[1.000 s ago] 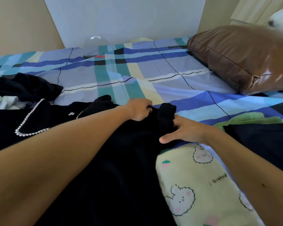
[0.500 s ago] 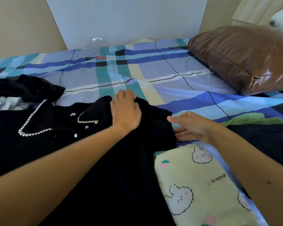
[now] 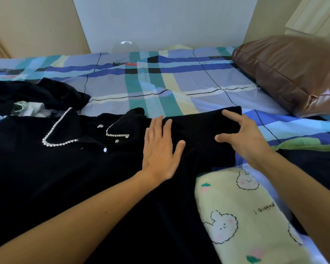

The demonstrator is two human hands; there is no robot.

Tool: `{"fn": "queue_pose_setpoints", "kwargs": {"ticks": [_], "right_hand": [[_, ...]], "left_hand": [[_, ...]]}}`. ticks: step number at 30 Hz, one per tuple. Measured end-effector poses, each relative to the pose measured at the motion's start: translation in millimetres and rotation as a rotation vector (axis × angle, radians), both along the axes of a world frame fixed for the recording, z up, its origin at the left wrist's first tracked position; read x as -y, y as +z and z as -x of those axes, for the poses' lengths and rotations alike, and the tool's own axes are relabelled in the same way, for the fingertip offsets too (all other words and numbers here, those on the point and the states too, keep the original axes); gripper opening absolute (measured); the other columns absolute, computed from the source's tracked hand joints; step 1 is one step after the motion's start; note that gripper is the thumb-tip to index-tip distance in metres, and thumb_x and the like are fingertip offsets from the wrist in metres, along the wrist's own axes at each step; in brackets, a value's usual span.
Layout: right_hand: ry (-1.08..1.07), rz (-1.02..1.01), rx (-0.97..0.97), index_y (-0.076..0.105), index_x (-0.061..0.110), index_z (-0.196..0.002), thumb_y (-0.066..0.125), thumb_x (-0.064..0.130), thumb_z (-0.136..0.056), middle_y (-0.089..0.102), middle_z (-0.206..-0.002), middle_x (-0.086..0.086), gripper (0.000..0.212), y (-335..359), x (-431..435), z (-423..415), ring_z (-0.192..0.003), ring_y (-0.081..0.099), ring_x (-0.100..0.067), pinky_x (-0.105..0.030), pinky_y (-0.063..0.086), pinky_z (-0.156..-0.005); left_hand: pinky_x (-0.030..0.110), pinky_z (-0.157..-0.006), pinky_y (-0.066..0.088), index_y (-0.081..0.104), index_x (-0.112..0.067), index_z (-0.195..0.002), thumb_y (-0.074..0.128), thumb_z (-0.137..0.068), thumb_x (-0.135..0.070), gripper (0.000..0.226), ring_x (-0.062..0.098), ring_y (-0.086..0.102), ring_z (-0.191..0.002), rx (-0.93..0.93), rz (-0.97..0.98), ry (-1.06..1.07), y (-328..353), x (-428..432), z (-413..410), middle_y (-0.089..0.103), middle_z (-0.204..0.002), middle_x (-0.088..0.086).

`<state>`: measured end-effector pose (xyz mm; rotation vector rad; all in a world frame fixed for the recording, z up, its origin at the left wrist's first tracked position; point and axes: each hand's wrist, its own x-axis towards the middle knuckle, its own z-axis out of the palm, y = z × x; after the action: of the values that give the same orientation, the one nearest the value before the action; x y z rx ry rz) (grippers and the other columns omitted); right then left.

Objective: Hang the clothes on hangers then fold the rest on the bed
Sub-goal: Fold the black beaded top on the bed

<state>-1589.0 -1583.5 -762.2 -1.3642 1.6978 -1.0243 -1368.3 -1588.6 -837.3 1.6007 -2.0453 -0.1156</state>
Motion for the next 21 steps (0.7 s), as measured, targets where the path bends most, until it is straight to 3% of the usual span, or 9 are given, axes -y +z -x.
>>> {"fn": "queue_pose_setpoints", "kwargs": {"ticks": [3, 5, 8, 11, 14, 17, 19, 21], "right_hand": [[0.03, -0.048, -0.133, 0.038, 0.026, -0.155, 0.083, 0.007, -0.081, 0.037, -0.136, 0.007, 0.088, -0.8, -8.0, -7.0, -0.113, 0.046, -0.011, -0.026, 0.043, -0.091], [0.063, -0.102, -0.184, 0.033, 0.023, -0.158, 0.085, 0.008, -0.079, 0.035, -0.143, 0.004, 0.096, -1.5, -7.7, -18.2, -0.118, 0.047, -0.015, -0.027, 0.043, -0.09], [0.076, -0.105, -0.195, 0.03, 0.022, -0.159, 0.085, 0.004, -0.077, 0.031, -0.149, 0.0, 0.1, 8.1, -2.6, -37.3, -0.129, 0.048, -0.026, -0.03, 0.047, -0.087], [0.147, -0.006, -0.246, 0.03, 0.026, -0.159, 0.082, 0.002, -0.077, 0.03, -0.149, 0.001, 0.1, 32.6, 2.0, -65.4, -0.126, 0.049, -0.025, -0.024, 0.048, -0.077], [0.38, 0.094, -0.188, 0.024, 0.044, -0.157, 0.087, 0.018, -0.076, 0.025, -0.155, 0.006, 0.106, 54.1, -2.7, -103.2, -0.127, 0.051, -0.017, -0.035, 0.053, -0.093], [0.498, 0.091, -0.016, 0.025, 0.046, -0.156, 0.077, 0.022, -0.089, 0.043, -0.143, 0.007, 0.089, 52.1, -6.3, -131.6, -0.111, 0.067, -0.017, -0.042, 0.058, -0.094], [0.488, 0.113, -0.107, 0.028, 0.037, -0.158, 0.066, 0.022, -0.097, 0.052, -0.136, 0.007, 0.073, 35.1, -9.1, -142.0, -0.118, 0.062, -0.015, -0.043, 0.051, -0.105], [0.585, 0.126, -0.319, 0.024, 0.026, -0.16, 0.057, 0.026, -0.102, 0.043, -0.152, -0.002, 0.067, 3.2, -15.6, -147.1, -0.142, 0.042, -0.018, -0.044, 0.034, -0.119]], "left_hand": [[0.049, -0.125, -0.004, 0.011, -0.025, -0.161, 0.008, -0.09, -0.076, 0.087, 0.025, -0.011, -0.155, 0.244, -0.249, -0.076, -9.6, 3.8, 2.2, 0.001, -0.169, 0.004], [0.053, -0.124, -0.007, 0.002, -0.027, -0.161, 0.007, -0.083, -0.085, 0.097, 0.027, -0.016, -0.154, 0.344, -0.414, -0.084, -9.6, 9.4, 3.3, -0.006, -0.169, 0.004], [0.054, -0.124, -0.007, -0.001, -0.025, -0.161, 0.018, -0.087, -0.084, 0.097, 0.029, -0.015, -0.154, 0.339, -0.474, -0.118, 6.1, 9.6, 0.3, -0.009, -0.169, 0.005], [0.051, -0.125, -0.003, 0.0, -0.022, -0.162, 0.029, -0.098, -0.068, 0.084, 0.029, -0.011, -0.155, 0.248, -0.484, -0.204, 28.7, -14.8, -16.0, -0.008, -0.169, 0.005], [0.047, -0.126, -0.001, -0.001, -0.019, -0.161, 0.031, -0.1, -0.063, 0.082, 0.024, -0.012, -0.155, 0.263, -0.545, -0.297, 48.5, -63.7, -46.3, -0.009, -0.169, 0.004], [0.041, -0.126, -0.004, -0.004, -0.02, -0.161, 0.035, -0.099, -0.064, 0.086, 0.017, -0.018, -0.153, 0.359, -0.662, -0.374, 60.5, -110.2, -92.5, -0.013, -0.168, 0.0], [0.034, -0.125, -0.007, 0.003, -0.022, -0.162, 0.041, -0.099, -0.062, 0.084, 0.011, -0.016, -0.153, 0.362, -0.707, -0.379, 67.5, -132.1, -124.8, -0.01, -0.168, -0.004], [0.022, -0.12, -0.005, 0.018, -0.026, -0.16, 0.046, -0.098, -0.06, 0.076, 0.006, -0.006, -0.154, 0.291, -0.681, -0.322, 73.1, -142.8, -153.0, 0.003, -0.168, -0.009]]}}
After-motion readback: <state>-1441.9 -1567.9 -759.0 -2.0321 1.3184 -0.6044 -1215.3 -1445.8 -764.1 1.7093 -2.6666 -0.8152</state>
